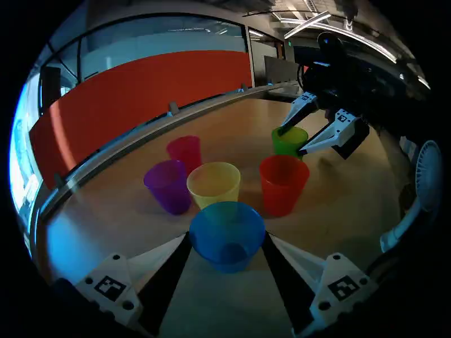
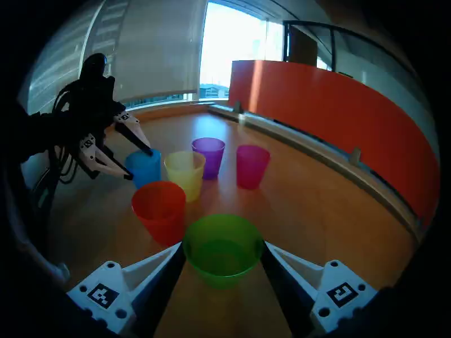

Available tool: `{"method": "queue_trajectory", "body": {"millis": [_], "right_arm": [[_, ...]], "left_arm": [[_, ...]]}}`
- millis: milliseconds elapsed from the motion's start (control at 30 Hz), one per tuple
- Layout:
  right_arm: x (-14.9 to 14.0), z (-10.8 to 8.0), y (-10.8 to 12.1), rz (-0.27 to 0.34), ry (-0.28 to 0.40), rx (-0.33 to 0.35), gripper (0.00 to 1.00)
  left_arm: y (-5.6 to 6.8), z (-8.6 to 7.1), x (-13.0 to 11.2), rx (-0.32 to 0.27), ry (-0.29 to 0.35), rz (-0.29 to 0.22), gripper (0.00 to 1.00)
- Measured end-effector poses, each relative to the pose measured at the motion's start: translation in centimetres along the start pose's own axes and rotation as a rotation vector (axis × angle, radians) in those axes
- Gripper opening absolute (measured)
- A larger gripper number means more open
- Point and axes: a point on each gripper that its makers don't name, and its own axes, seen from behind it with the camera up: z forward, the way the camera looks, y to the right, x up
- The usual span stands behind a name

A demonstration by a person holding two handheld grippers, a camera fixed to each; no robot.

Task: Pour water

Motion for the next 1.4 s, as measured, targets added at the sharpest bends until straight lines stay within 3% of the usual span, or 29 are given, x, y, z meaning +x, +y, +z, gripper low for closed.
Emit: {"method": "queue_trajectory", "body": {"millis": [500,700,867,1167,1400], "right_arm": [[-1.1,0.0,-0.1,0.035,0.004,-0.001,0.94],[-1.1,-0.1,0.0,0.054,0.004,-0.004,0.98],[-1.9,-0.2,0.1,0.054,-0.018,-0.013,1.0],[-2.5,-1.4,0.1,0.056,-0.026,-0.029,1.0],[-3.2,-3.1,0.4,0.065,-0.029,-0.058,1.0]], "left_arm": [[0.0,0.4,-0.5,-0.015,-0.008,-0.012,0.89],[0.2,0.5,-0.7,-0.023,-0.022,-0.01,0.97],[-0.1,0.4,-0.9,-0.015,-0.037,-0.013,0.97],[-0.6,-0.4,-1.7,-0.003,-0.052,-0.015,0.97],[-1.0,-1.9,-2.5,0.02,-0.065,-0.007,0.98]]}}
